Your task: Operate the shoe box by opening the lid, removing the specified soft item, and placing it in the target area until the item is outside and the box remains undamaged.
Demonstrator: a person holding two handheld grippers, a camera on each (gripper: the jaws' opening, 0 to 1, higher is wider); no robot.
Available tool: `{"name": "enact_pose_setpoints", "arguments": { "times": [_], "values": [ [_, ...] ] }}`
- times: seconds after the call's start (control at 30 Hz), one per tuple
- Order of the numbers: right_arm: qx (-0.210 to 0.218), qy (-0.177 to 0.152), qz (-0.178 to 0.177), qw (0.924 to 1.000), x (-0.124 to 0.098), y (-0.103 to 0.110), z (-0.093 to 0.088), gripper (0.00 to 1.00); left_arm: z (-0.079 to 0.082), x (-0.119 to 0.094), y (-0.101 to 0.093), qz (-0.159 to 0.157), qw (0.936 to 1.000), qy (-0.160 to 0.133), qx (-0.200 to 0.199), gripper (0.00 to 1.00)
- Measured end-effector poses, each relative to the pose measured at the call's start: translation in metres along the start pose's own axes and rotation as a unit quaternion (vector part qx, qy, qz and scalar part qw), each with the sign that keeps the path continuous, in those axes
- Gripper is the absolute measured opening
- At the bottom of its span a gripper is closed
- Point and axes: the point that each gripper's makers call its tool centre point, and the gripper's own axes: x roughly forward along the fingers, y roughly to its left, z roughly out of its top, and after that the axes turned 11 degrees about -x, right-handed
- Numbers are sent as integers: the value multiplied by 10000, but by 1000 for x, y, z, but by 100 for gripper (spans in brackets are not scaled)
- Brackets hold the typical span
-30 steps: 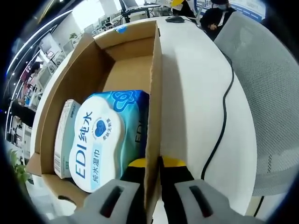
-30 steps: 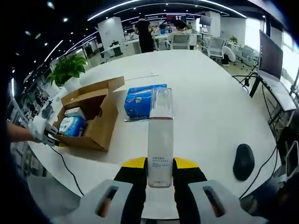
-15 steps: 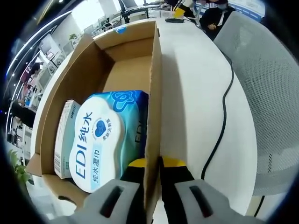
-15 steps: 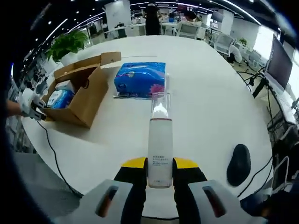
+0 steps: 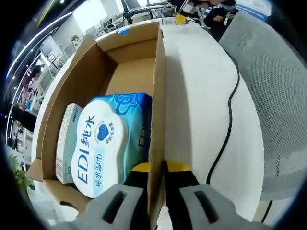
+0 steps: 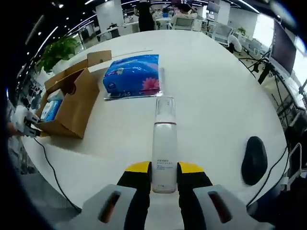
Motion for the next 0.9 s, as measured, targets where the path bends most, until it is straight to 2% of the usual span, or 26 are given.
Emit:
{"name": "enact_pose_setpoints", "arguments": {
  "times": [0.23,0.33,0.53,0.67,0.8,0.9],
  "values": [
    [-126,-63,-134,9998,7,-16,19,17,0,0,-1,-17,10000,1,-3,3],
    [-23,-174,-191,9997,7,-27,34,17,0,0,-1,-22,10000,7,-12,3],
    [8,-198,-228,9995,15,-43,49,17,0,0,-1,-27,10000,9,-16,3],
    [-317,-41,-241,9992,24,-51,58,17,0,0,-1,-38,10000,31,-53,3],
    [-524,40,-279,9982,29,-61,75,17,0,0,-1,-34,10000,38,-62,3],
    [-489,-5,-251,9985,29,-63,89,17,0,0,-1,-37,10000,44,-78,3]
  ]
}}
